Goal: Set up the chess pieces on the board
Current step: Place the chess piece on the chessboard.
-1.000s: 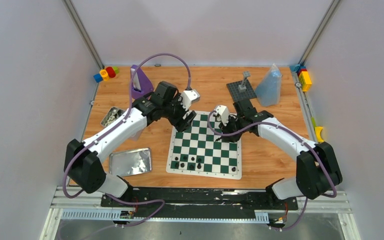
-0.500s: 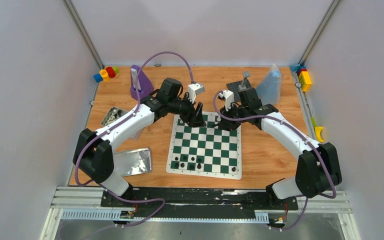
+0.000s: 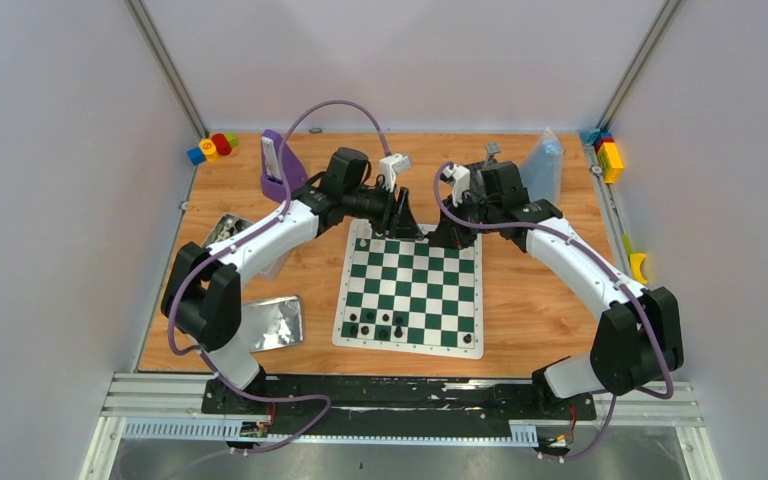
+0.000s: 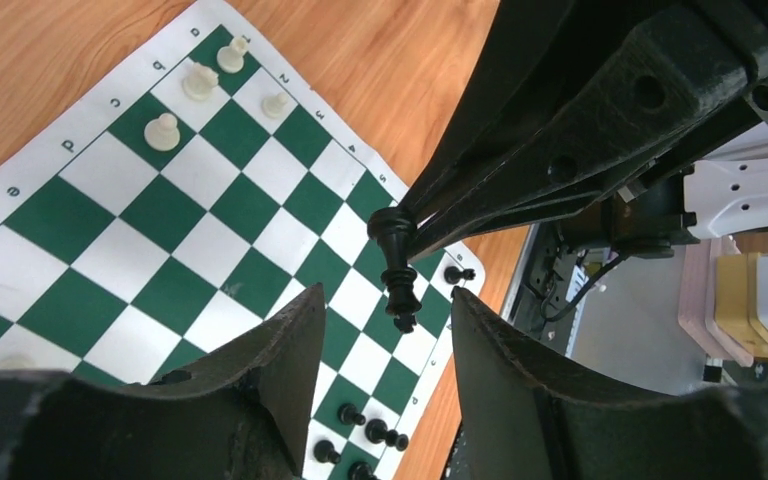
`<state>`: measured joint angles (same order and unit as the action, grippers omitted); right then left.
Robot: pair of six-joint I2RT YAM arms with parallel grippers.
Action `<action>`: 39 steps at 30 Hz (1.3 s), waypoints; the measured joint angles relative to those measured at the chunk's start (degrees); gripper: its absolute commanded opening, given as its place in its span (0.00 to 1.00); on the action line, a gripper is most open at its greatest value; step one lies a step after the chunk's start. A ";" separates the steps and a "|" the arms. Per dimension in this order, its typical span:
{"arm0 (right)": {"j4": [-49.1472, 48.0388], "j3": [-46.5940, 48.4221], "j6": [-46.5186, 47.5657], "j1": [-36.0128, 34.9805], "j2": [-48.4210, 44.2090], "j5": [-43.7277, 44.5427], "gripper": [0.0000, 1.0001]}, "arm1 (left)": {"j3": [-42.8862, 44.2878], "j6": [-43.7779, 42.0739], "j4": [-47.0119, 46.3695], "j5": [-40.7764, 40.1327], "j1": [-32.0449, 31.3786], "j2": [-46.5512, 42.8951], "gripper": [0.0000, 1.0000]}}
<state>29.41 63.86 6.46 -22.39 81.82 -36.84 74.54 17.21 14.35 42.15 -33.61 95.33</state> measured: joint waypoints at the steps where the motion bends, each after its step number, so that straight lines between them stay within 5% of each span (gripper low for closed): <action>1: -0.02 0.07 -0.22 0.00 0.04 -0.22 0.00 | 0.13 0.52 -0.42 0.42 0.00 0.22 0.53; 39: -0.15 1.14 -3.72 1.97 1.68 -4.26 0.00 | 0.20 4.96 -2.99 2.29 0.00 0.59 0.34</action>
<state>29.26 64.99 2.74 -20.43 83.50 -41.10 74.74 22.17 11.35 44.45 -33.61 95.92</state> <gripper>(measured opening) 0.108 0.343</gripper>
